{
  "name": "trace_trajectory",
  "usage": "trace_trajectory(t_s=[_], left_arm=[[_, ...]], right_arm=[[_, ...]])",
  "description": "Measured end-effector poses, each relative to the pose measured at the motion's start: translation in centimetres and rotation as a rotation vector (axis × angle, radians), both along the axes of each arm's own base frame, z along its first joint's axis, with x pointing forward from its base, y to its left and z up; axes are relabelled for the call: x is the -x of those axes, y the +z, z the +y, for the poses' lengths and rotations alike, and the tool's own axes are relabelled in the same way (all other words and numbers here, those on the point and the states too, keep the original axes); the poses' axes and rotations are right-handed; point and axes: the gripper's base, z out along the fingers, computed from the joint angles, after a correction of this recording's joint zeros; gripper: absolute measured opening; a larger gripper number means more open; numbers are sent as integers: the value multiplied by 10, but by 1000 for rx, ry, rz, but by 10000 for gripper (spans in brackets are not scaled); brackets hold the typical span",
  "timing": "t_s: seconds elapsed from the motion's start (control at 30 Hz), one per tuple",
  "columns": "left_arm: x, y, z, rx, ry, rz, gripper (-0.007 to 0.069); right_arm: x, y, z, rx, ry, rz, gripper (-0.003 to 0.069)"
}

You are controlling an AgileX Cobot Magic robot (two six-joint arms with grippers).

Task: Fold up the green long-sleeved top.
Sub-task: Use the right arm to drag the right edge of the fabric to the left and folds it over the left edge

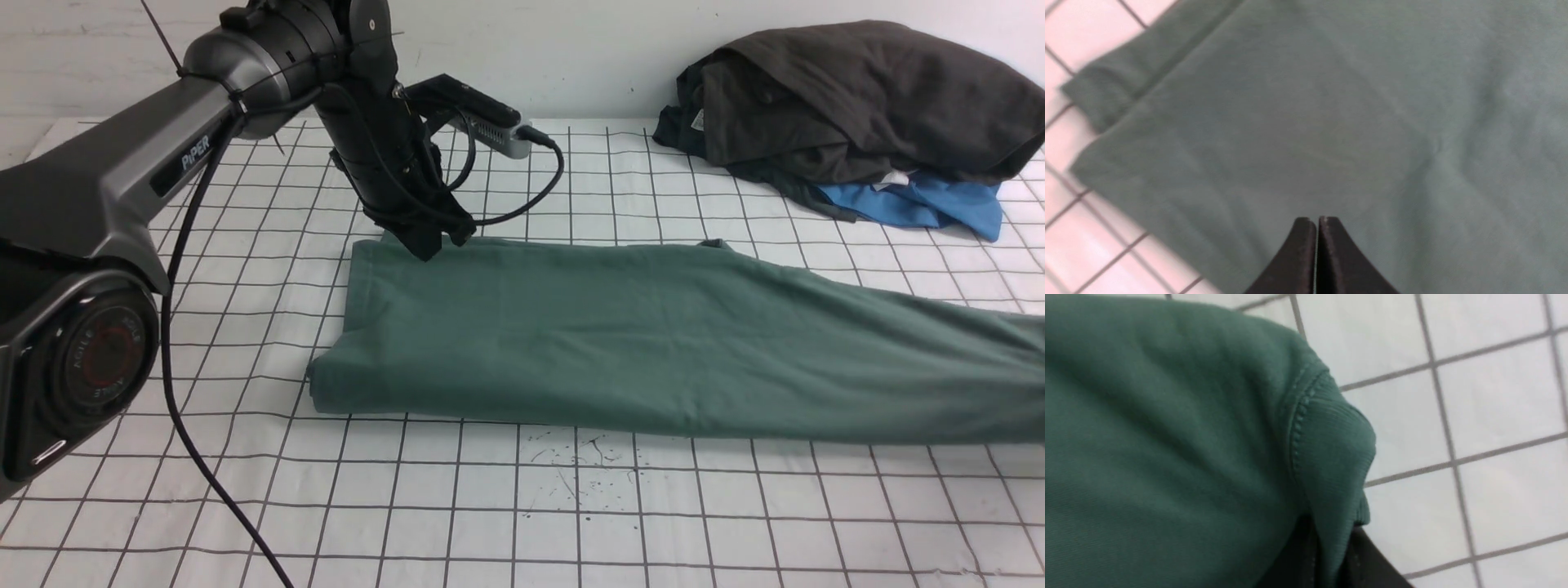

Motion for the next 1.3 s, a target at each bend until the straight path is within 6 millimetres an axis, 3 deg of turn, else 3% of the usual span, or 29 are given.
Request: trace_trajectory(t_s=[0.13,0.17,0.2,0.3,0.33,0.37,0.47,0.57,0.6,0.63,0.67,0.7,0.73,0.77,0.8,0.87,0.9,0.97,1.13,1.3], left_arm=[[13,46,8,-13,1,-103,-8],[13,48,8,-13,1,-107,-8],[19,64,11,-16,2,-143,-8],[28,85,15,-18,4,-190,-8],[32,94,17,-19,6,-211,-8],[32,94,17,-21,5,-210,-8],[40,112,22,-37,10,-254,-8],[48,127,29,-75,18,-293,-8],[50,132,31,-83,23,-305,-8],[50,132,31,-87,24,-307,-8],[57,145,36,-101,40,-339,-8],[60,150,38,-106,47,-353,-8],[61,151,39,-109,52,-357,-8],[67,162,43,-118,70,-385,-8],[69,165,43,-117,73,-391,-8],[79,180,48,-114,98,-429,-8],[80,181,49,-114,98,-432,-8],[90,194,52,-101,114,-461,-8],[93,197,53,-95,125,-466,-8],[93,197,51,-67,123,-456,-8]], right_arm=[[2,68,-5,112,13,-97,22],[3,70,-4,111,13,-96,22],[3,93,-3,121,10,-122,22],[1,133,11,136,50,-176,22],[-3,148,27,139,109,-190,22],[-3,150,27,141,112,-196,22],[-17,181,91,123,317,-240,22],[-26,191,164,91,521,-270,22],[-27,190,187,82,583,-275,22],[-28,190,188,80,583,-274,22],[-31,183,233,55,688,-275,22],[-34,177,250,42,723,-271,22],[-32,178,254,40,731,-272,22],[-37,165,287,8,786,-262,22],[-36,164,294,1,797,-263,22],[-42,141,339,-58,851,-248,22],[-44,137,343,-65,854,-242,22],[-49,111,381,-119,889,-238,22],[-61,68,418,-213,868,-220,22],[-69,35,430,-291,824,-175,69]])
